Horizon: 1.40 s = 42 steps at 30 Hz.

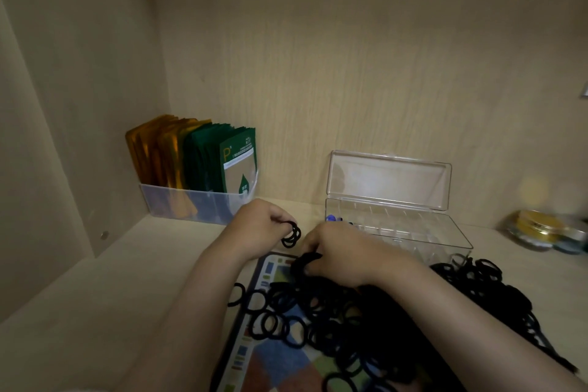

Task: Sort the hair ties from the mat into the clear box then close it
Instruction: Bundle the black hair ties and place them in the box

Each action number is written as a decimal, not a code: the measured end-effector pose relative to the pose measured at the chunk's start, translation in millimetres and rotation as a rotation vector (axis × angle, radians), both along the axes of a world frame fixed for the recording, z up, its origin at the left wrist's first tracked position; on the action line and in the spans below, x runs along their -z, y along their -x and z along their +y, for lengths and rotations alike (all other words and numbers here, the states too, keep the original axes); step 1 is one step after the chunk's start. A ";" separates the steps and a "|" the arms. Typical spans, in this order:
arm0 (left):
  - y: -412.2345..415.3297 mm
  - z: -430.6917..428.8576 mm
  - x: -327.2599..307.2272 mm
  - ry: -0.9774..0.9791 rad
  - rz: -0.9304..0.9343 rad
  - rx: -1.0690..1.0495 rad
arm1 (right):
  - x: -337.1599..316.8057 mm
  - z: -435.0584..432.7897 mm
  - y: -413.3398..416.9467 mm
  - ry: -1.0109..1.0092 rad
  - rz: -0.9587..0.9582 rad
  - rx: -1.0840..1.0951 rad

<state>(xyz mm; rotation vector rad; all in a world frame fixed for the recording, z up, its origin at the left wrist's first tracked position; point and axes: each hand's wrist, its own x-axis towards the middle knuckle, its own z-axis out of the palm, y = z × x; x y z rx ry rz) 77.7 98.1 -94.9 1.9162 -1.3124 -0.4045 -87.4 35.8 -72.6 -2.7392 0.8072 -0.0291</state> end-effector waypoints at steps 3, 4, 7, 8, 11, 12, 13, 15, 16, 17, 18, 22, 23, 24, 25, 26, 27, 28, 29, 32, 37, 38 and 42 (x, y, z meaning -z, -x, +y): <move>12.3 -5.4 -0.5 0.078 0.091 -0.016 | -9.5 -15.0 18.4 -0.139 -0.189 0.027; 18.5 -7.7 -0.7 0.103 0.142 -0.023 | -13.2 -19.1 24.9 -0.232 -0.269 0.036; 35.6 -15.5 1.9 0.165 0.349 -0.040 | -19.0 -29.4 40.6 -0.504 -0.513 0.087; 40.9 -17.0 2.6 0.176 0.413 -0.043 | -19.2 -31.9 44.6 -0.575 -0.563 0.103; 54.2 -19.5 5.3 0.180 0.570 0.000 | -16.5 -36.6 52.0 -0.793 -0.641 0.125; 58.6 -19.3 5.8 0.177 0.637 0.037 | -14.0 -37.7 52.6 -0.859 -0.660 0.142; 62.8 -19.5 6.5 0.174 0.720 0.078 | -11.9 -38.9 53.0 -0.894 -0.674 0.167; 70.1 -19.5 7.2 0.159 0.834 0.140 | -8.3 -40.9 53.3 -0.862 -0.690 0.219; 72.3 -20.0 7.8 0.148 0.865 0.154 | -6.7 -41.8 53.2 -0.830 -0.696 0.238; 73.9 -20.4 8.4 0.143 0.899 0.168 | -6.3 -41.3 53.3 -0.800 -0.704 0.255; 75.1 -20.8 8.4 0.144 0.936 0.180 | -6.0 -41.0 53.3 -0.771 -0.715 0.276; 77.7 -23.7 6.3 0.201 1.090 0.183 | -3.2 -42.2 52.4 -0.645 -0.727 0.335; 79.0 -22.7 5.5 0.209 1.088 0.208 | -2.0 -43.0 52.0 -0.614 -0.725 0.341; 79.5 -21.6 5.7 0.209 1.035 0.247 | -1.4 -43.3 52.1 -0.587 -0.722 0.343; 80.5 -20.3 6.2 0.205 0.956 0.284 | -1.1 -43.4 52.4 -0.561 -0.719 0.341; 81.2 -19.0 7.1 0.203 0.892 0.304 | -1.3 -43.1 53.2 -0.536 -0.712 0.331; 80.1 -18.9 8.8 0.203 0.854 0.293 | -1.8 -42.5 54.1 -0.519 -0.703 0.314; 78.5 -19.4 9.9 0.203 0.838 0.271 | -1.9 -42.6 55.0 -0.514 -0.694 0.292; 76.6 -20.3 11.0 0.199 0.832 0.252 | -2.4 -42.5 56.3 -0.522 -0.688 0.269; 75.1 -20.2 10.2 0.188 0.830 0.242 | -3.8 -45.4 61.0 -0.582 -0.660 0.199; 72.7 -20.4 8.7 0.241 0.860 0.207 | -11.1 -46.6 69.1 -0.662 -0.647 0.164; 72.6 -20.5 8.2 0.259 0.876 0.192 | -10.7 -46.3 69.0 -0.641 -0.668 0.200; 73.2 -20.5 6.5 0.281 0.868 0.196 | -11.1 -43.4 69.2 -0.750 -0.670 0.240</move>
